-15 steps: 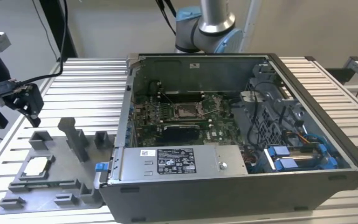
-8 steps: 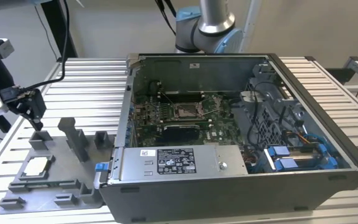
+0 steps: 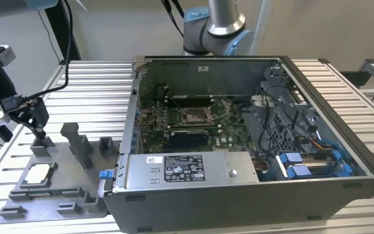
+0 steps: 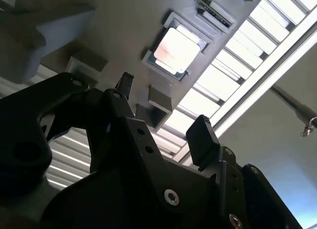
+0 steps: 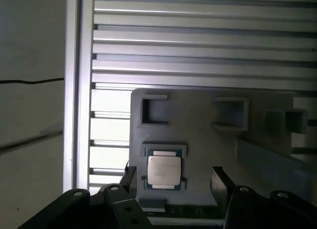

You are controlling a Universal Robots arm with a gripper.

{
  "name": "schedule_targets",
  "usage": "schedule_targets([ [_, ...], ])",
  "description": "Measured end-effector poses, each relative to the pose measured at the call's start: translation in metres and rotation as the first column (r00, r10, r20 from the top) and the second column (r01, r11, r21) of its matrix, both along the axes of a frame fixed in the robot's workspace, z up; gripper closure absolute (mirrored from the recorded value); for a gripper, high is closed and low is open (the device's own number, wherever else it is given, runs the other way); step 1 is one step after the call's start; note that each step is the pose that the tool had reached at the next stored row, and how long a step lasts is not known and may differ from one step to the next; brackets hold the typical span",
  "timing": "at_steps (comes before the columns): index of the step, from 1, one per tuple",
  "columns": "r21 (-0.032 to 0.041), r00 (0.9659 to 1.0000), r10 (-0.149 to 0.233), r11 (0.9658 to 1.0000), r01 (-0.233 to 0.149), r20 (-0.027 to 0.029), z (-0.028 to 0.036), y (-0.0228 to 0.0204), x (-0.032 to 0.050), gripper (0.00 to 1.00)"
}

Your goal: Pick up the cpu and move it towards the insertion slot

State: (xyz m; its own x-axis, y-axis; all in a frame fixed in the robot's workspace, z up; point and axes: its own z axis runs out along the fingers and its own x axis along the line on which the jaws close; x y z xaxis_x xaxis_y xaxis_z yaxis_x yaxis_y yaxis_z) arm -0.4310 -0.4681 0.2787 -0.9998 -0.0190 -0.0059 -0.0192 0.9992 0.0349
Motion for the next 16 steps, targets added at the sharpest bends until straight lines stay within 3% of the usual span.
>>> schedule_targets([
  [4,0.0000,1.0000,0.000,1.0000,0.000,0.0000,-0.0058,-0.0073,-0.0001,0.00],
  [7,0.0001,1.0000,0.000,1.0000,0.000,0.0001,-0.0114,-0.0103,-0.0002,0.00],
  [16,0.0000,1.0000,0.000,1.0000,0.000,-0.0001,-0.0277,-0.0119,-0.0004,0.00],
])
